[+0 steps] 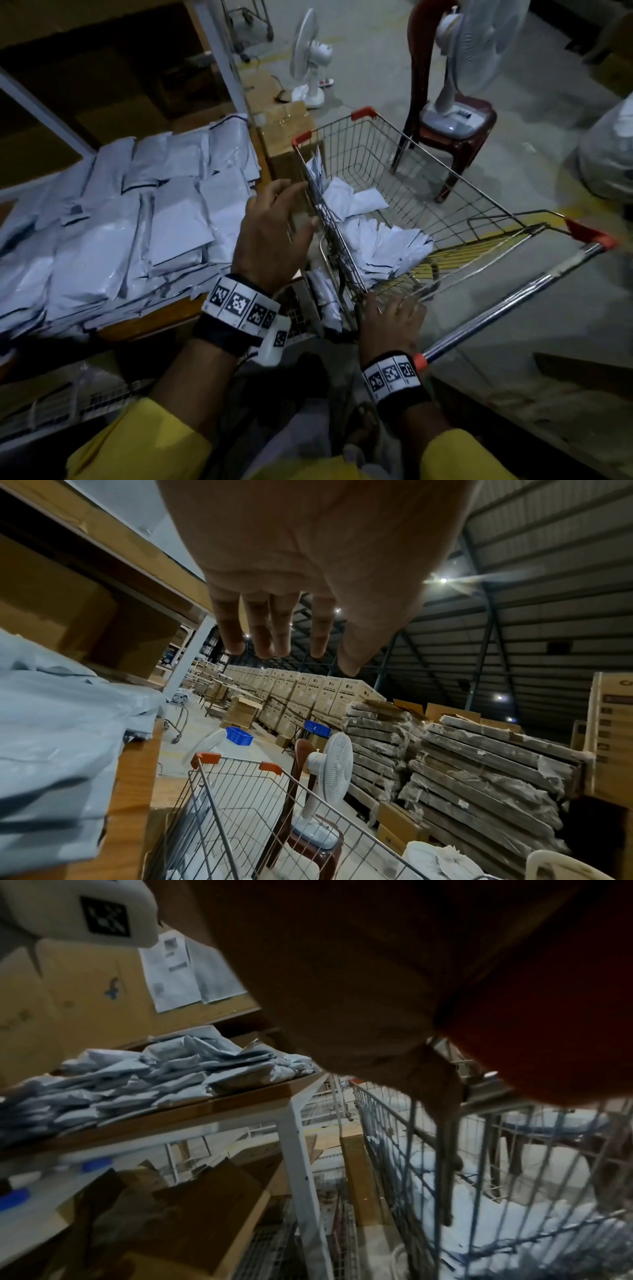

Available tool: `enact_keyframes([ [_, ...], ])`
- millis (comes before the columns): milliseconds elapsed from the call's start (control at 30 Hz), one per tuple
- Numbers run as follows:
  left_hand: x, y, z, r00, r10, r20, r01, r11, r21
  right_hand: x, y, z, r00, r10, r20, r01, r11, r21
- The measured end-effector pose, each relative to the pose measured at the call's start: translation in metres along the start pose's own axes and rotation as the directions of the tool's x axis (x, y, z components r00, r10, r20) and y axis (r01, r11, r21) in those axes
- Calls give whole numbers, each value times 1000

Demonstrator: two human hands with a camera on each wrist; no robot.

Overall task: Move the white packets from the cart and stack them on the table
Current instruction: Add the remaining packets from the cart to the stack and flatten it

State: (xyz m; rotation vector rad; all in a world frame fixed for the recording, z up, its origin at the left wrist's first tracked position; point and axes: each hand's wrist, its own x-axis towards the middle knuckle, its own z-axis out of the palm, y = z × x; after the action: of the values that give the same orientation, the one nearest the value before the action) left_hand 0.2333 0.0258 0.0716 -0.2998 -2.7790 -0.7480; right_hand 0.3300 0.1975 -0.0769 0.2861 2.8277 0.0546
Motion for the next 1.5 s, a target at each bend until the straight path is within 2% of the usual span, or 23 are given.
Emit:
enact_keyframes([
  [100, -11, 7, 5, 1000, 11, 5, -11, 1000, -4, -10, 9, 2, 999, 1, 40, -3, 999, 39],
  [200, -17, 10, 9, 999, 29, 21, -28, 1000, -9, -3, 15, -2, 992, 1, 126, -26, 981, 193],
  [300, -24, 9, 16, 997, 54, 49, -52, 998, -25, 6, 21, -12, 989, -13, 149, -35, 948, 318],
  [367, -28, 6, 21, 995, 68, 69, -67, 998, -21, 15, 25, -16, 989, 2, 149, -51, 943, 329],
  [533, -50, -7, 36, 977, 152, 150, -142, 987, -75, 38, 21, -11, 994, 89, 59, -104, 940, 325],
  [733, -99, -43, 75, 918, 241, 315, -203, 968, -149, 70, 20, 0, 986, 164, -12, -158, 968, 192],
  [800, -119, -61, 94, 888, 251, 385, -199, 965, -170, 71, 29, 1, 980, 188, -69, -170, 964, 205],
  [900, -147, -87, 124, 856, 191, 479, -145, 980, -133, 65, 44, 1, 954, 228, -195, -157, 934, 322],
  [967, -164, -101, 145, 828, 147, 541, -118, 989, -88, 53, 45, 5, 927, 187, -325, -93, 955, 283],
  [1033, -177, -118, 174, 807, 103, 582, -104, 994, -32, 34, 33, 16, 862, 108, -495, 23, 968, 251],
  [1100, -187, -134, 212, 797, 75, 599, -88, 996, -7, 15, 14, 46, 767, 38, -640, 173, 949, 263],
  [1133, -189, -144, 233, 793, 52, 607, -62, 998, -5, 9, 6, 69, 730, 10, -683, 248, 928, 278],
  [1167, -191, -150, 247, 779, 18, 627, -22, 1000, -1, 2, -1, 89, 723, -8, -691, 306, 900, 311],
  [1200, -196, -160, 269, 753, -16, 658, 7, 1000, 17, -1, -7, 121, 743, -13, -670, 335, 872, 355],
  [1233, -201, -172, 295, 723, -47, 689, 28, 999, 39, -1, -10, 152, 786, -5, -618, 326, 853, 408],
  [1300, -207, -195, 348, 651, -142, 746, 66, 989, 130, 6, -12, 215, 903, 27, -429, 222, 825, 519],
  [1333, -209, -204, 374, 621, -193, 759, 80, 980, 184, 13, -12, 246, 942, 41, -334, 160, 818, 553],
  [1367, -211, -213, 399, 622, -216, 753, 86, 974, 208, 22, -12, 275, 966, 58, -252, 100, 816, 569],
  [1433, -214, -231, 448, 672, -202, 713, 62, 974, 217, 44, -13, 331, 989, 83, -120, 0, 824, 567],
  [1500, -217, -251, 495, 705, -186, 684, 7, 967, 256, 71, -16, 384, 994, 97, -41, -57, 819, 571],
])
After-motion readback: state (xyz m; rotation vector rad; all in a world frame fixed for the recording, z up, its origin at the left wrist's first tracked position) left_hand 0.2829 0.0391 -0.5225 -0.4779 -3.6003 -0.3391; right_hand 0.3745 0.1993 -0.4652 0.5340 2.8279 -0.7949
